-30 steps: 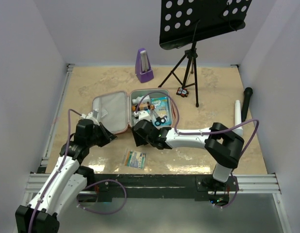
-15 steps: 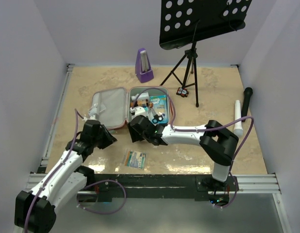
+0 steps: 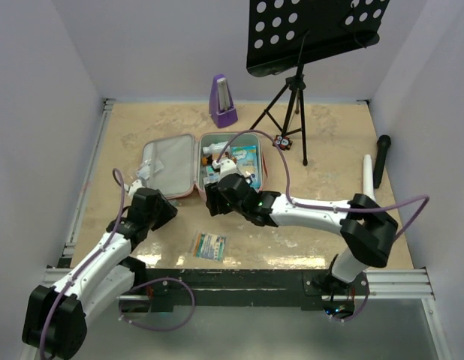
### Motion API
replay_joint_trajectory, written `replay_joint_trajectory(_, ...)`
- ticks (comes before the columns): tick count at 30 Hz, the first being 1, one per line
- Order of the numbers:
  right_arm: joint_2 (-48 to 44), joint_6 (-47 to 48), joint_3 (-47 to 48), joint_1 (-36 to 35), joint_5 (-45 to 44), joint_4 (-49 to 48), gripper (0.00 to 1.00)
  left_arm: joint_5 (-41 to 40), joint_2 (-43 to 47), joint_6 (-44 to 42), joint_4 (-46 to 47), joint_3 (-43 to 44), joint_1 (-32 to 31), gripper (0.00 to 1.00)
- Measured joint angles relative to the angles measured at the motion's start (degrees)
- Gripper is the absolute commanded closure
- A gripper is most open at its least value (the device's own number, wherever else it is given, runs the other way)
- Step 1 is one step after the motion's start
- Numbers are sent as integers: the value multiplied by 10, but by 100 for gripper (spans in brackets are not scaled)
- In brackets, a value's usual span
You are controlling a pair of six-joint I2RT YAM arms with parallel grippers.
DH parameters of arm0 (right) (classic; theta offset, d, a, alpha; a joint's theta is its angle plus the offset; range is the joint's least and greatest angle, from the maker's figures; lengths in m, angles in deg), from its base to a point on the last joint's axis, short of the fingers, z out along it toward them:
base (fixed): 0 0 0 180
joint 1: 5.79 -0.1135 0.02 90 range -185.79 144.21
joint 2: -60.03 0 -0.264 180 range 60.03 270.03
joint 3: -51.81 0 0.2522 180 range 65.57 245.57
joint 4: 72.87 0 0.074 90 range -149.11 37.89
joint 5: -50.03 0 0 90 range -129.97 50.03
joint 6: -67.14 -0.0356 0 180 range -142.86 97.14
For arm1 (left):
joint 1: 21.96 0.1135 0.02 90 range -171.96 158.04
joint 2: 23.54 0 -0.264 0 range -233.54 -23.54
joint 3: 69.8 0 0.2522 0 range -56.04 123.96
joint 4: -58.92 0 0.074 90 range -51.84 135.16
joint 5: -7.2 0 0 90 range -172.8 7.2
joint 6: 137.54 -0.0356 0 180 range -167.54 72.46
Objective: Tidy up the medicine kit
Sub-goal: Adjust the medicine box at the center of the board, then pick up the medicine pouch from the center of the board.
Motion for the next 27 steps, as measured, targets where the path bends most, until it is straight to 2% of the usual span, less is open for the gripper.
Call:
replay_joint_trajectory(3, -46, 3, -17, 0, 8, -6, 38, -22, -24, -5, 25, 2, 0, 41)
replay_joint_trajectory(9, -104, 5, -42, 0, 15, -10, 38, -61, -147, -19, 41, 48, -10, 41)
replay_joint_trajectory(18, -139, 12, -78, 0, 13, -11, 38, -115, -159, -31, 73, 50, -30, 40)
replay_joint_trajectory(27, -161, 14, -87, 0, 11, -6, 38, -182, -274, -43, 81, 106, -55, 40)
